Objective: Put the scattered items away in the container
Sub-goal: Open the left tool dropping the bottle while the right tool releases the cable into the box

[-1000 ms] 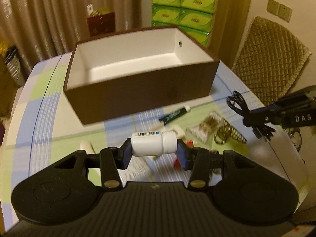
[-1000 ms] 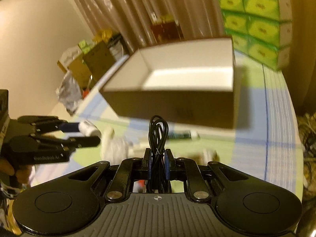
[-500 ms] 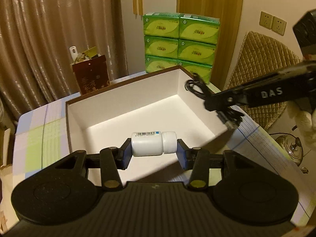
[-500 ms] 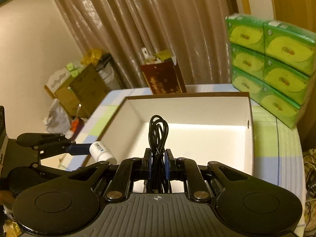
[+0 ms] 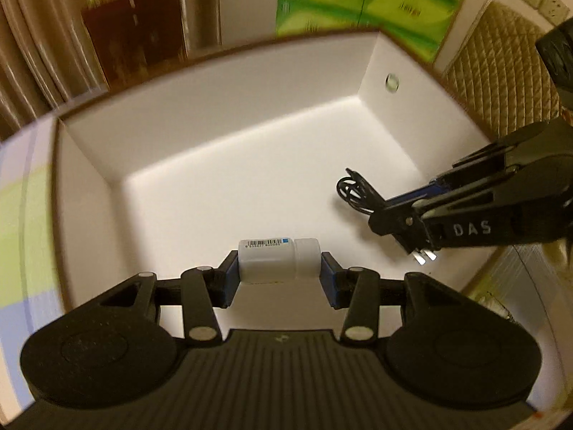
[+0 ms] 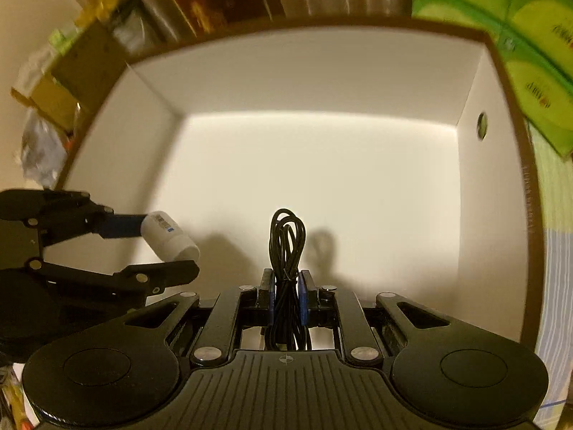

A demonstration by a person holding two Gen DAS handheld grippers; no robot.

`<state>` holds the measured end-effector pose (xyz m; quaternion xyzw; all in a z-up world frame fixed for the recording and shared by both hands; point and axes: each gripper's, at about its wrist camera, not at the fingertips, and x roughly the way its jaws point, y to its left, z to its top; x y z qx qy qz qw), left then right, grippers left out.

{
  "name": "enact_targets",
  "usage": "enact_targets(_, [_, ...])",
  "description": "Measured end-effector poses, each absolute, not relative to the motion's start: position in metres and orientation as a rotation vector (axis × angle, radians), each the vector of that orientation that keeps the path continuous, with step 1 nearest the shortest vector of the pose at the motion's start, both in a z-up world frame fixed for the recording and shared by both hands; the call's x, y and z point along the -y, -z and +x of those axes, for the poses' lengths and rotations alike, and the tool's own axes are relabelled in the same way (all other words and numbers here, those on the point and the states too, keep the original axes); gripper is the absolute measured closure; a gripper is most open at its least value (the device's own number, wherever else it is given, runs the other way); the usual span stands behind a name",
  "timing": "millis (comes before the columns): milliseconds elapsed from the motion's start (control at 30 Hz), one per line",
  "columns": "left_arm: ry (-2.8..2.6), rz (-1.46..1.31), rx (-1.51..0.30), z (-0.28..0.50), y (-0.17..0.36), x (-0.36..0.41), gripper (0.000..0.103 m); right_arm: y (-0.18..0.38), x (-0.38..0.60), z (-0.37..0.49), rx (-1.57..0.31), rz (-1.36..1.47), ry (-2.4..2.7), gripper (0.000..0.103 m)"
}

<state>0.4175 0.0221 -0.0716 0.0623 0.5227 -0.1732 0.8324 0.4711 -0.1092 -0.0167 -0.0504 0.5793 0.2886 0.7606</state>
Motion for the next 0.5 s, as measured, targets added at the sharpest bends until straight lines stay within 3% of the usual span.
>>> enact_targets(300, [0.372, 0.154, -1.192, 0.423, 0.093, -0.014, 0.062, 0.029, 0.113, 0.480, -1.336, -0.171, -0.597, 0.093])
enact_targets(367, [0.367, 0.148, -1.230, 0.425, 0.094, -0.015, 0.055, 0.031, 0.114, 0.480, -1.350, -0.204, -0.596, 0.091])
enact_targets(400, [0.356, 0.159, -1.257, 0.427, 0.096, -0.014, 0.050, 0.032, 0.115, 0.480, -1.358, -0.210, -0.597, 0.087])
enact_targets(467, [0.340, 0.169, -1.284, 0.429, 0.099, -0.014, 0.046, 0.030, 0.113, 0.480, -1.366, -0.208, -0.599, 0.063])
enact_targets(500, [0.336, 0.159, -1.294, 0.430, 0.099, -0.015, 0.040, 0.029, 0.114, 0.479, -1.359, -0.213, -0.601, 0.045])
